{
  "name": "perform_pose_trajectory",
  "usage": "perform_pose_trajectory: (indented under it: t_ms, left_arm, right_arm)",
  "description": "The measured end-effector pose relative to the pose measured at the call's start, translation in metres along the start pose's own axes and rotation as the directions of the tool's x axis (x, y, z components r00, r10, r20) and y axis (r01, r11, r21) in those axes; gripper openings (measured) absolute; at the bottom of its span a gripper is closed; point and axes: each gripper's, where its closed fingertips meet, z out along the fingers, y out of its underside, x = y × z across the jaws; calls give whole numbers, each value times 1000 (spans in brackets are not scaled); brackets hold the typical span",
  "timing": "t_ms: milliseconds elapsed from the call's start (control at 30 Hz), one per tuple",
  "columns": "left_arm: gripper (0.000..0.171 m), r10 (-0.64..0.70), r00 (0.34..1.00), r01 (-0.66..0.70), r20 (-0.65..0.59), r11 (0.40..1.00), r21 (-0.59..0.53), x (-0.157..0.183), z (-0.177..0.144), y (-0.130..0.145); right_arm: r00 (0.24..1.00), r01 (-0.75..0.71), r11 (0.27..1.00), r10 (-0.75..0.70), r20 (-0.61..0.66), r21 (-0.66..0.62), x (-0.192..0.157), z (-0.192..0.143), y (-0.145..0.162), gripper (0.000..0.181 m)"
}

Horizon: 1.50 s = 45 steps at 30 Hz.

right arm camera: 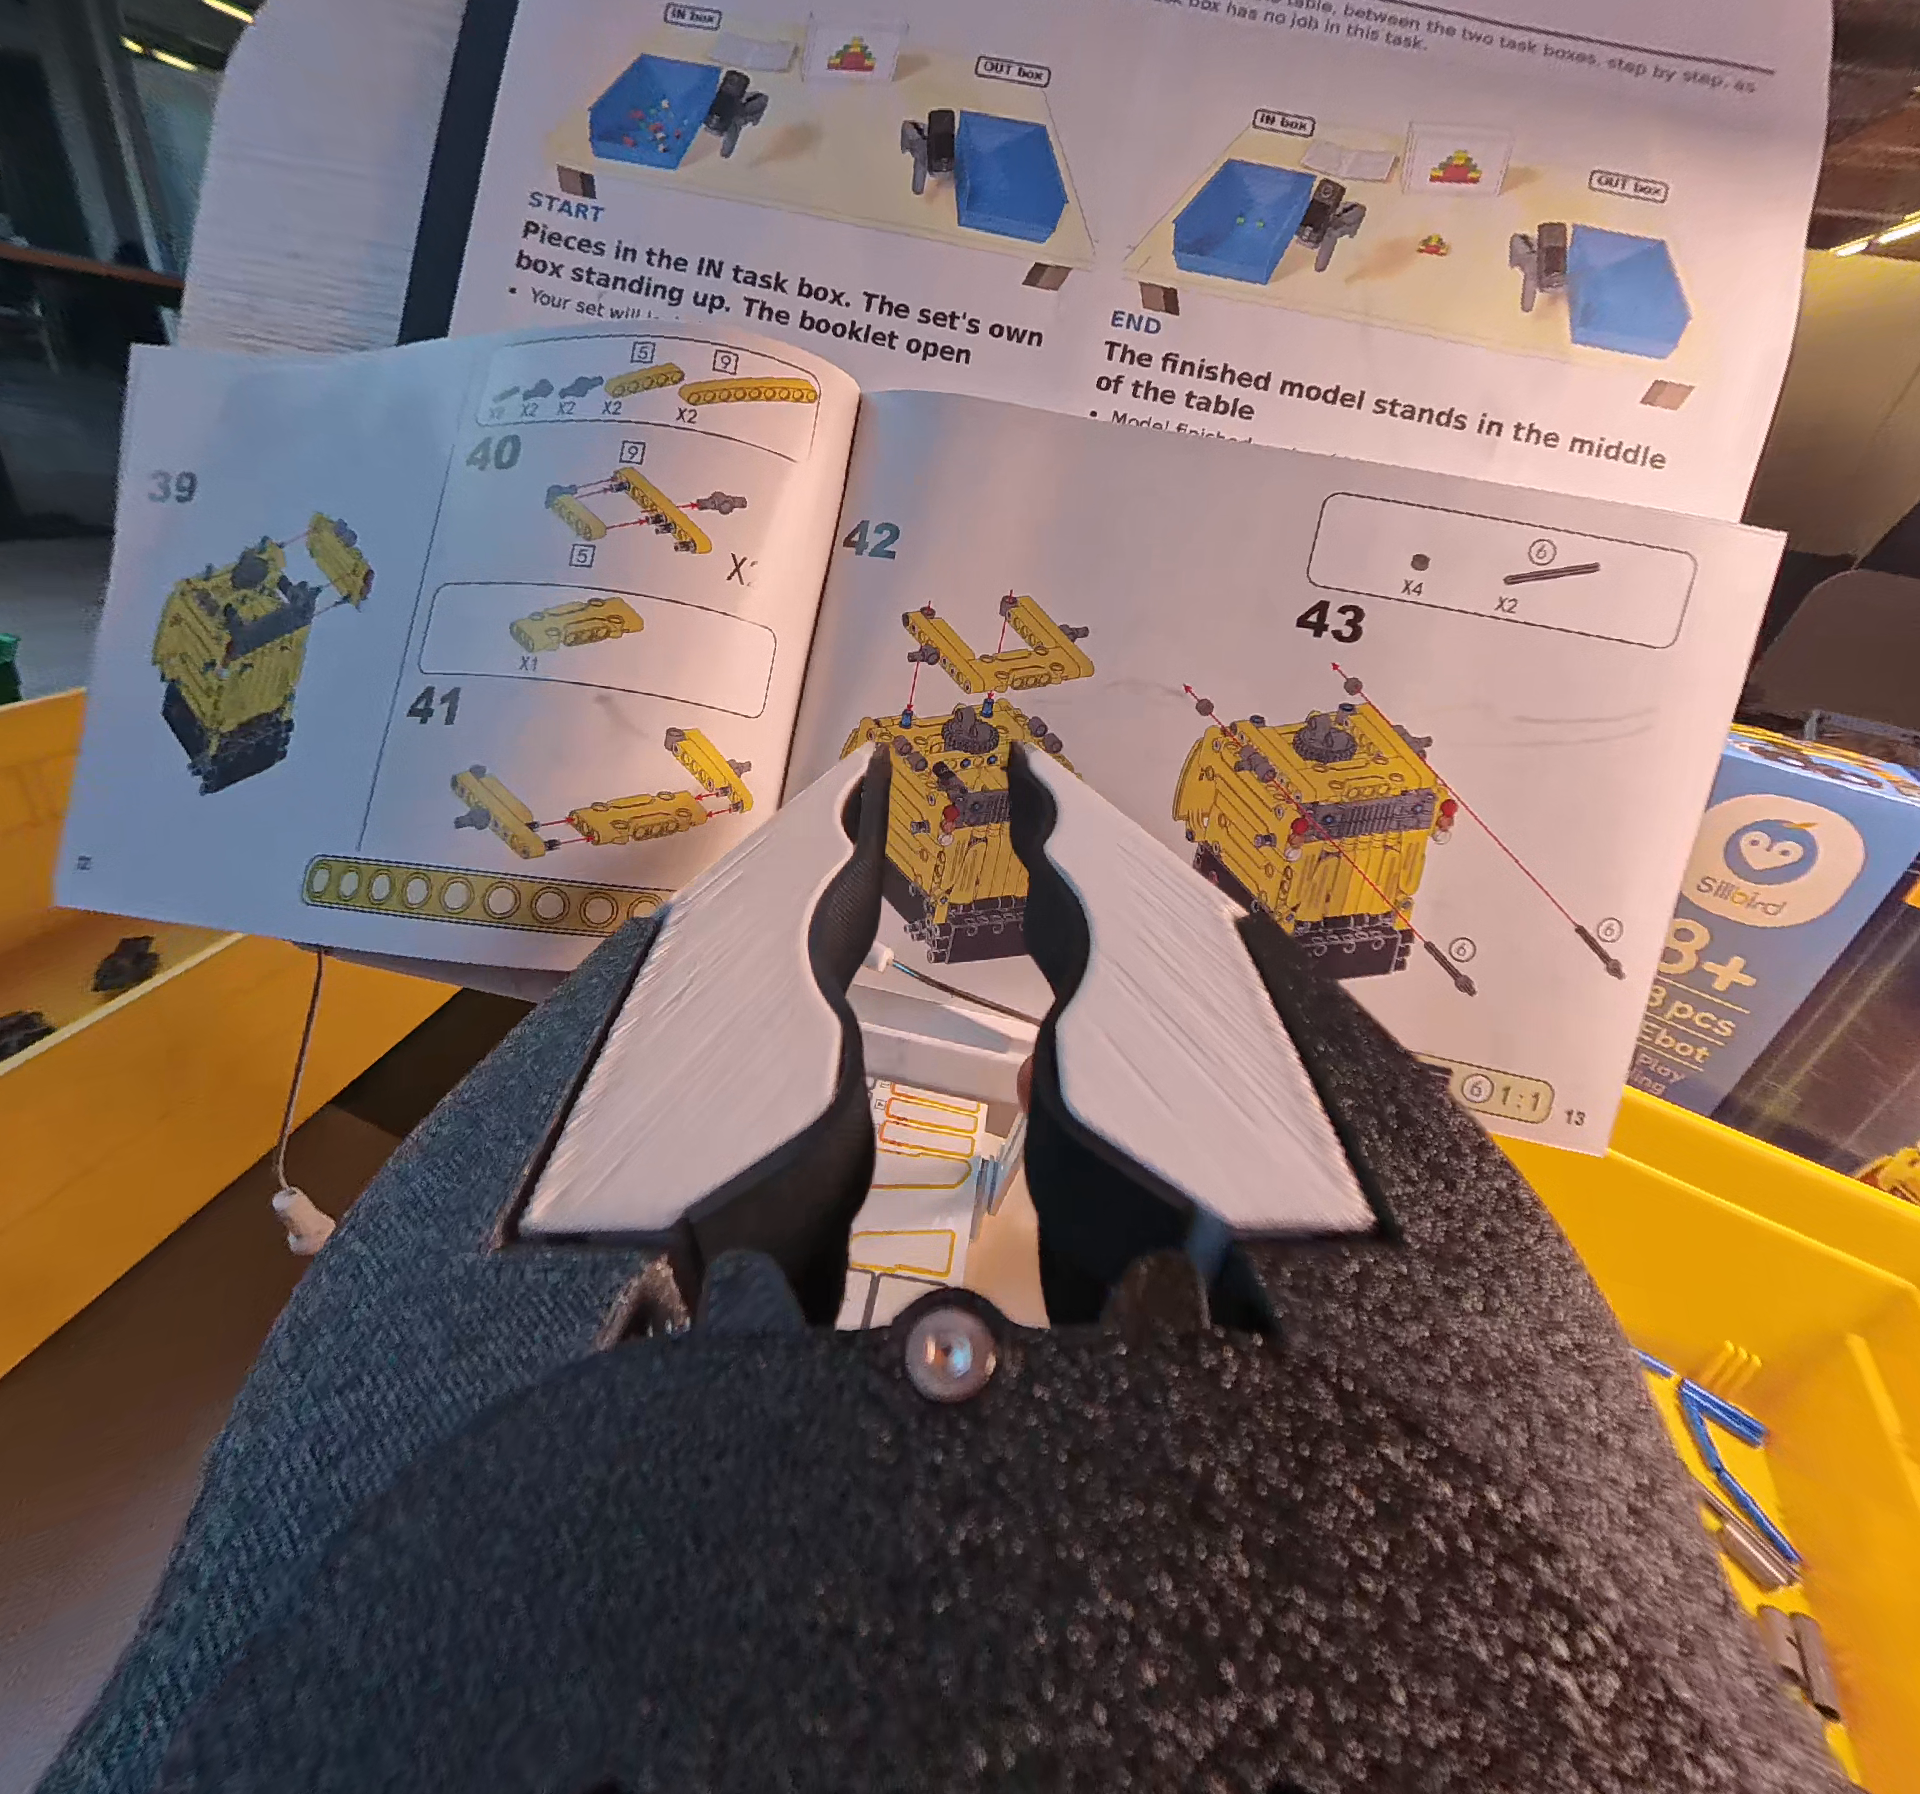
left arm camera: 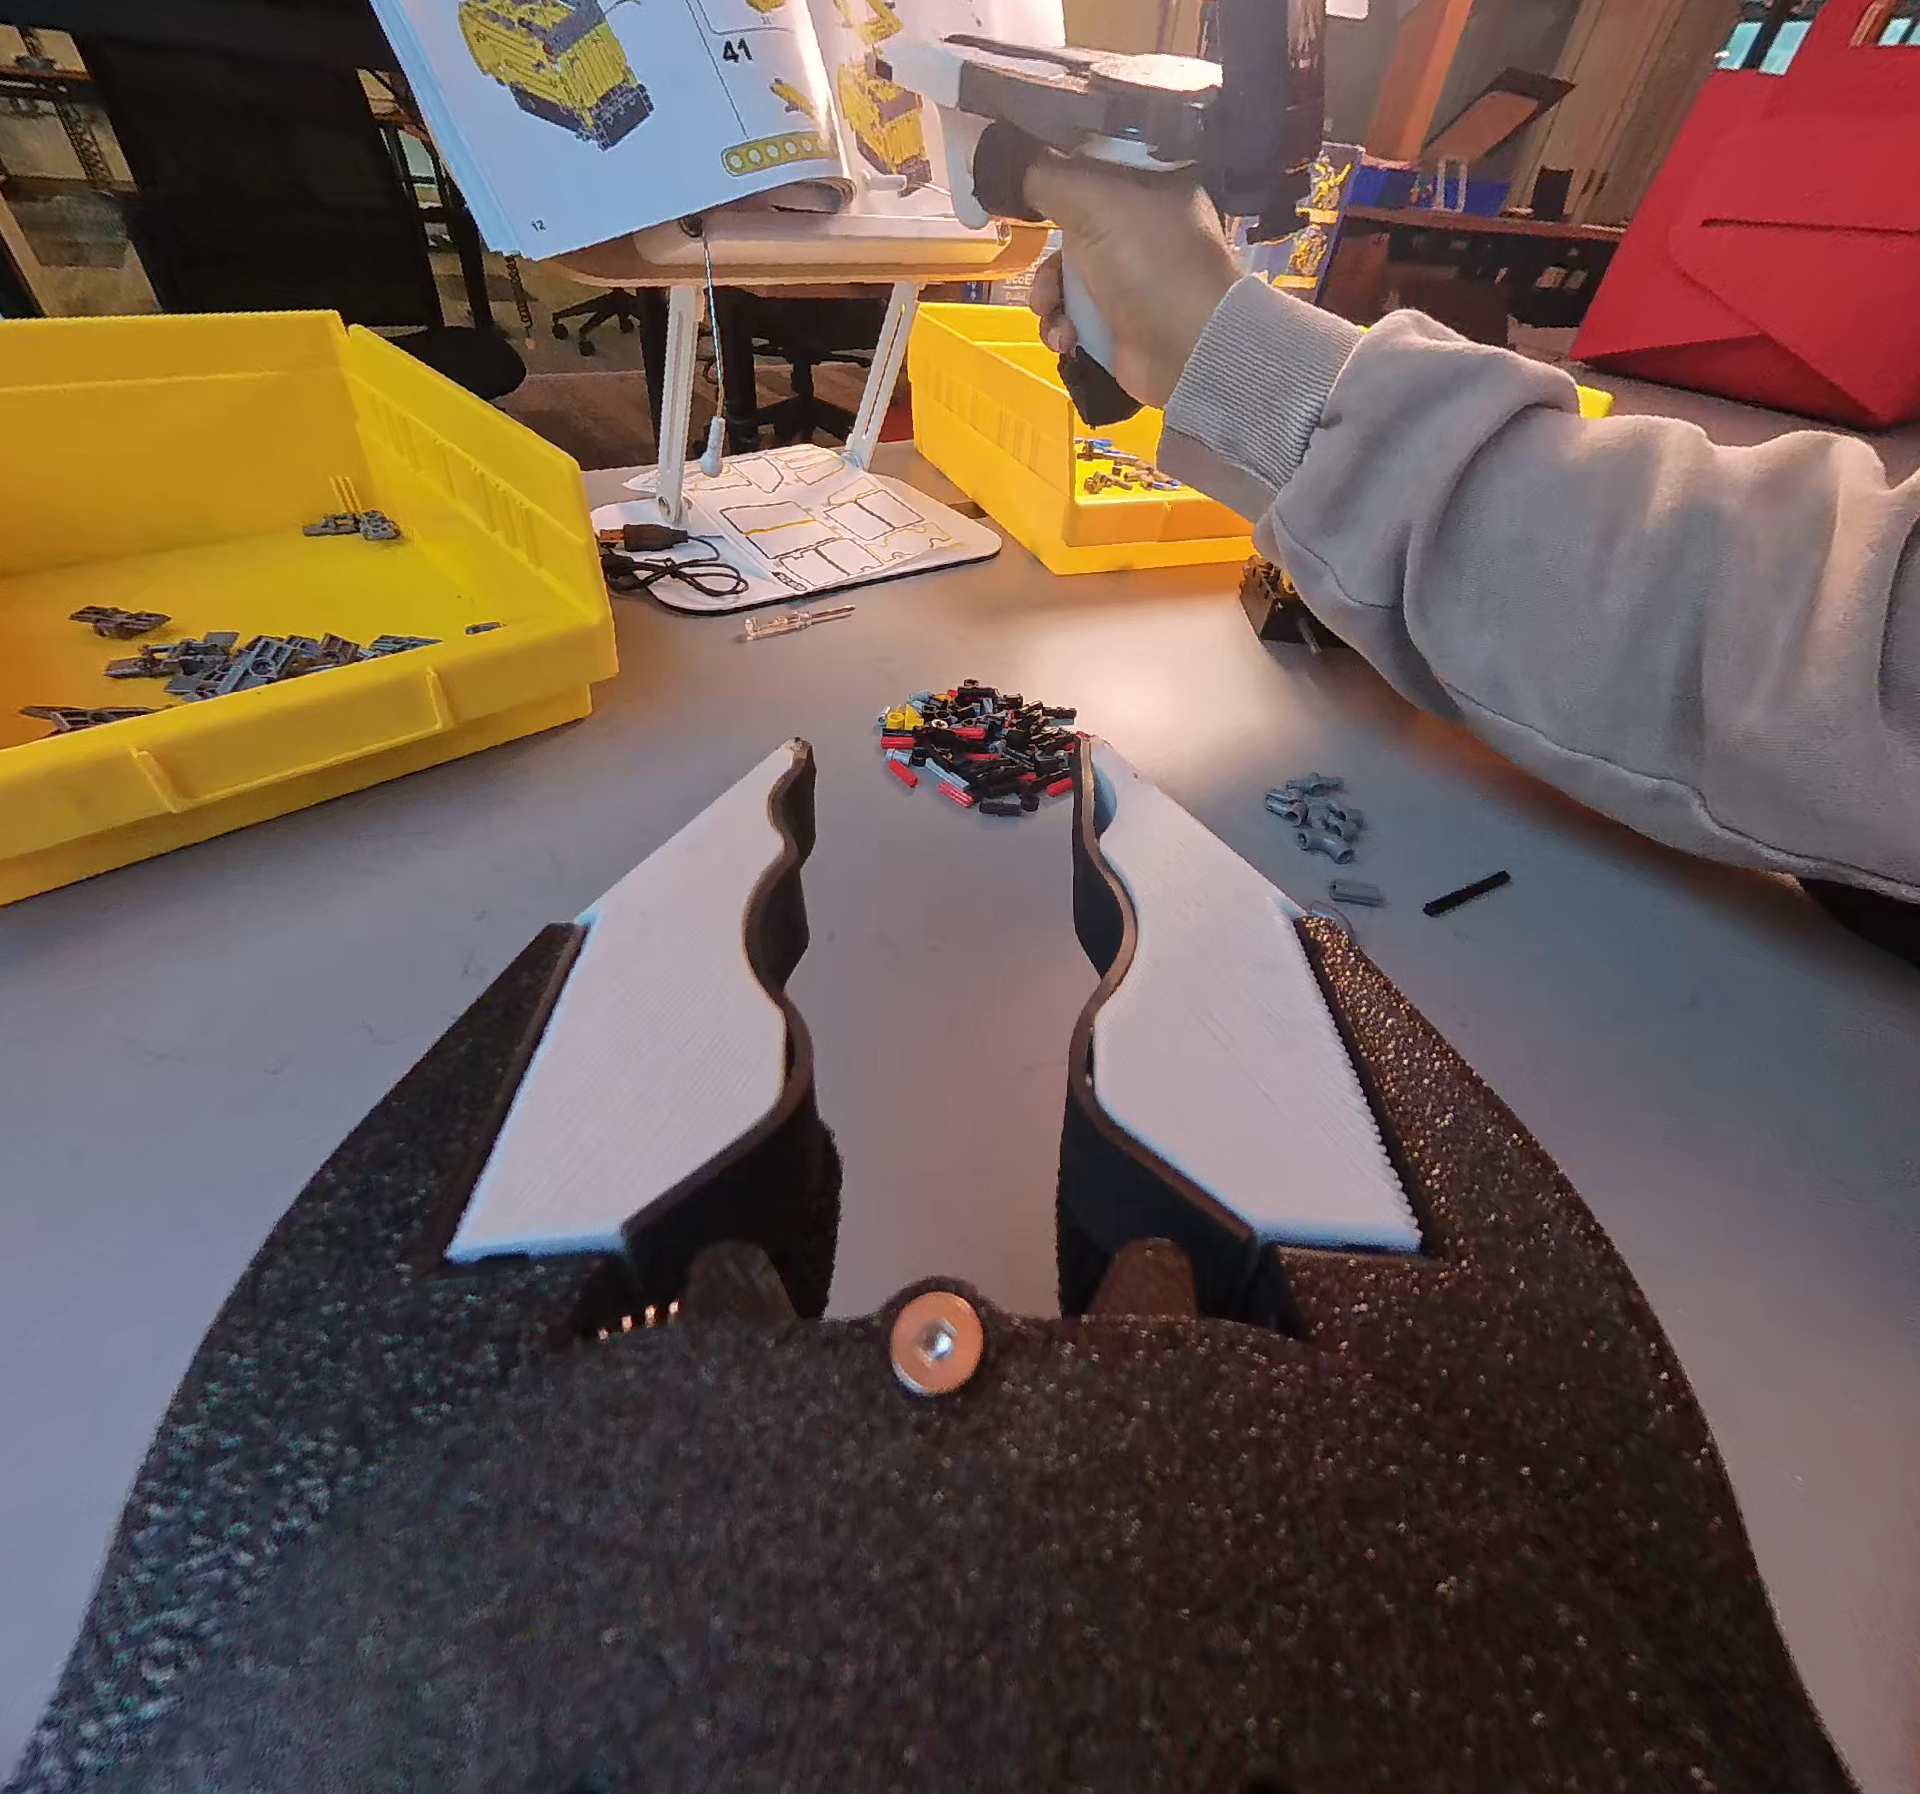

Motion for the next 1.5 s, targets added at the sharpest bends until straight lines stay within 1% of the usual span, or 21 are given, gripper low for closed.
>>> perform_pose_trajectory:
  t_ms: [133,233,300,400,500,600,667,767,867,933,1033,1100,1200,1233,1300,1367,1433,1500]
  left_arm:
    - [49,1,1000,-1,0,1000,2,0,0,0]
    - [50,0,1000,0,0,1000,5,0,0,-1]
    - [51,-2,1000,2,2,1000,9,0,-1,-1]
    - [52,-3,1000,3,7,1000,17,-1,-2,-2]
    - [53,8,1000,-8,7,1000,13,0,-2,-2]
    - [53,25,1000,-25,10,1000,13,2,-2,-2]
    - [53,30,999,-30,11,999,15,2,-2,-2]
    - [53,35,999,-35,15,999,19,3,-3,-3]
    - [53,38,999,-38,17,999,10,3,-2,-2]
    - [55,44,999,-44,19,999,-6,3,0,1]
    - [61,61,997,-59,47,998,-27,0,4,3]
    - [67,66,995,-64,68,998,-27,-2,6,2]
    - [70,75,994,-74,81,997,-17,-5,8,-5]
    - [71,90,992,-89,84,996,-15,-7,10,-9]
    - [71,130,988,-129,89,992,-13,-11,16,-22]
    - [72,140,987,-141,81,990,12,-12,24,-37]
    - [74,114,990,-118,85,992,44,-14,33,-49]
    - [74,64,995,-71,79,994,88,-16,40,-55]
  right_arm:
    - [1000,7,1000,-7,6,11,0,-2,-8,30]
    - [1000,0,1000,-1,25,21,-3,-11,-15,34]
    - [996,-22,999,18,93,47,-15,-23,-23,43]
    - [985,-30,995,15,170,91,-30,-49,-38,51]
    - [975,-47,994,24,220,102,-37,-76,-47,55]
    - [944,-115,988,76,321,103,-49,-110,-61,57]
    - [926,-114,989,70,371,98,-54,-133,-70,60]
    - [904,-106,990,57,423,93,-55,-173,-75,59]
    - [882,-77,996,49,469,41,-55,-210,-62,59]
    - [876,-44,999,26,482,25,-51,-232,-53,64]
    - [899,42,998,-56,434,42,-37,-255,-42,68]
    - [902,40,999,-47,429,25,-32,-267,-32,70]
    - [872,-99,995,94,479,-15,-40,-283,-21,73]
    - [864,-128,992,117,490,-12,-43,-287,-19,73]
    - [877,-102,994,78,474,25,-46,-289,-13,73]
    - [896,-77,995,40,442,66,-44,-288,-6,73]
    - [882,-124,991,84,464,56,-49,-290,1,72]
    - [873,-124,992,94,479,31,-54,-292,13,72]
